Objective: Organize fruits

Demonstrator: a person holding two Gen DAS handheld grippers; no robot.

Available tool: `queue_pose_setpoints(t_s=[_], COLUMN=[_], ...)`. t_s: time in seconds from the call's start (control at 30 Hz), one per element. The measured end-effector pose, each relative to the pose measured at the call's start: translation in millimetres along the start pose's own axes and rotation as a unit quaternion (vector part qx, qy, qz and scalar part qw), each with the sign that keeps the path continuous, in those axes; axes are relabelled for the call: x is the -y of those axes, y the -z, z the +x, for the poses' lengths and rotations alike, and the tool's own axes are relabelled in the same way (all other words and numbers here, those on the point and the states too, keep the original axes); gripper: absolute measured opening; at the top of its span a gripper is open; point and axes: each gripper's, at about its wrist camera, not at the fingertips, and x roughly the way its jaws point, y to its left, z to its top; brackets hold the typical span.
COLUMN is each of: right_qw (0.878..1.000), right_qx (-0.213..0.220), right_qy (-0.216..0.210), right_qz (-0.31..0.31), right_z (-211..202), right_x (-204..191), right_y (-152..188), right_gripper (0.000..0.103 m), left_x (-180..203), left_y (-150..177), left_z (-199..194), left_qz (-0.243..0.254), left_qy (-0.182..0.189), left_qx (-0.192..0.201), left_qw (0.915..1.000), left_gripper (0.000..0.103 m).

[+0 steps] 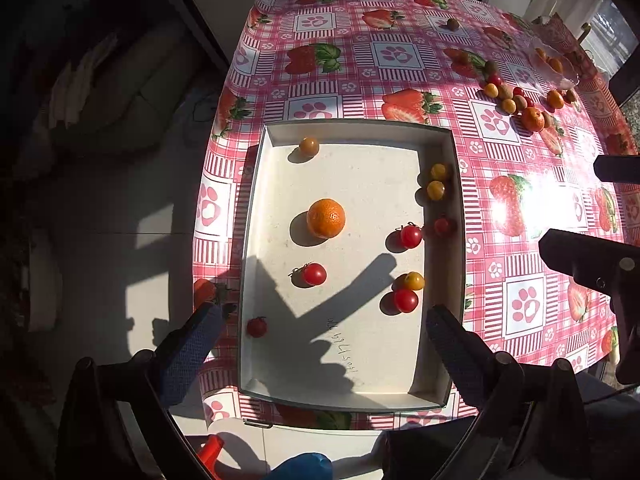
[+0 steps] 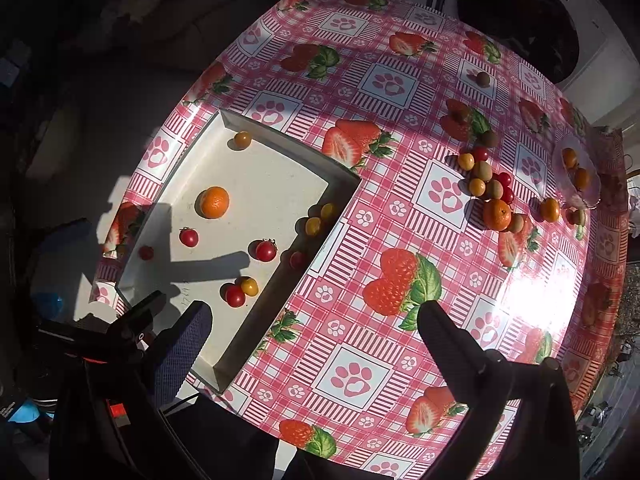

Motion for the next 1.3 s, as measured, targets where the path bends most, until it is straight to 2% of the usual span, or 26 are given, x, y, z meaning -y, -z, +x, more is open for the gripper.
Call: queue_pose_setpoints(t_s=[0.03,0.5,1.3], right_qw=[1.0,1.0,0.999], right_qx=[-0.001,-0.016,-0.025], right_qy=[0.0,-0.002,-0.002], right_qz=[-0.002,-0.01,-0.025], right_z=[-0.1,4.5,10.0], right_x=[-0.6,-4.2,-7.1], right_y=[0.3,2.1,4.3], right_gripper=[0.103,0.103,0.103], left_x=[1.3,10.0,18.6], left_y=[0.7,6.2,6.6], left_z=[-0.6,-2.9,0.1], left_qz=[0.005,0.02,0.028], left_qy=[-0.005,-0.014,-0.004], left_qx=[-0.001,-0.012,-0.022], left_qw=[1.0,0.9996,0.9993], left_gripper=[0.103,0.103,0.103])
